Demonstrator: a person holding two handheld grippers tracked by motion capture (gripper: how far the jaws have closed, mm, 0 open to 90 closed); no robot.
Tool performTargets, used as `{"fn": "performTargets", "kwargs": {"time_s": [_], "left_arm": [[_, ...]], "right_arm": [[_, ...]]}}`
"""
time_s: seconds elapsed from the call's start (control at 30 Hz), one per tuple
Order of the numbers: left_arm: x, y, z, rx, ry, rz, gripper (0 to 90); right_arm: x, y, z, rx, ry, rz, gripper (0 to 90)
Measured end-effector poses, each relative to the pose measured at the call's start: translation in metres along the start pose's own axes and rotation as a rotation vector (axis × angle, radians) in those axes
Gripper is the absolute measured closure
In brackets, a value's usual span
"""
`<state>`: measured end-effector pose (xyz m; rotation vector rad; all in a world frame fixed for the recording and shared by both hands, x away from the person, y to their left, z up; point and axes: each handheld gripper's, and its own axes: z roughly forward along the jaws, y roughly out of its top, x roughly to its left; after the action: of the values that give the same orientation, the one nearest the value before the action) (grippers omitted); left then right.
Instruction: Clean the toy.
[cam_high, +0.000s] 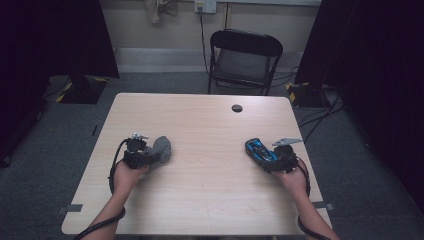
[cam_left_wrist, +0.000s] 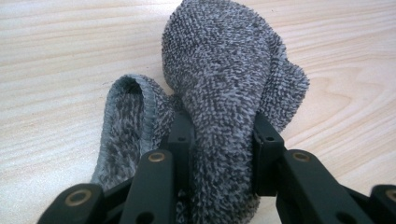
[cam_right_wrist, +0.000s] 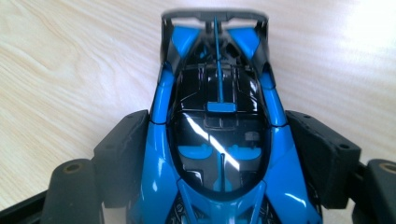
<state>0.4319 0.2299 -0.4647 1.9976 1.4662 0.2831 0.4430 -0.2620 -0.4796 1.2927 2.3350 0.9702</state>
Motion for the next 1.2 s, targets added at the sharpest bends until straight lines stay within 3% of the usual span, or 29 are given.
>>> {"fn": "performTargets", "kwargs": {"time_s": [0.23, 0.57, 0.7, 0.87, 0.93, 1.2], "left_arm": [[-0.001, 0.0, 0.002, -0.002, 0.008, 0.01, 66.6], [-0.002, -0.001, 0.004, -0.01, 0.013, 0.025, 62.7], [-0.003, -0.002, 0.005, -0.028, 0.018, 0.072, 49.4], [-0.006, -0.002, 0.006, -0.019, 0.016, 0.101, 35.1], [-0.008, -0.002, 0.007, -0.026, 0.023, 0.113, 31.6], [-0.012, 0.002, -0.001, -0.036, 0.031, 0.142, 23.8]], "right_arm": [[0.001, -0.006, 0.009, 0.019, -0.004, 0.001, 24.8], [0.002, -0.008, 0.011, 0.015, -0.02, -0.038, 24.2], [0.003, -0.009, 0.01, 0.01, -0.023, -0.052, 23.8], [0.003, -0.008, 0.008, -0.018, -0.027, -0.048, 21.2], [0.001, -0.006, 0.005, -0.033, -0.022, -0.029, 20.1], [0.0, -0.001, -0.007, -0.044, -0.009, -0.033, 17.6]]}}
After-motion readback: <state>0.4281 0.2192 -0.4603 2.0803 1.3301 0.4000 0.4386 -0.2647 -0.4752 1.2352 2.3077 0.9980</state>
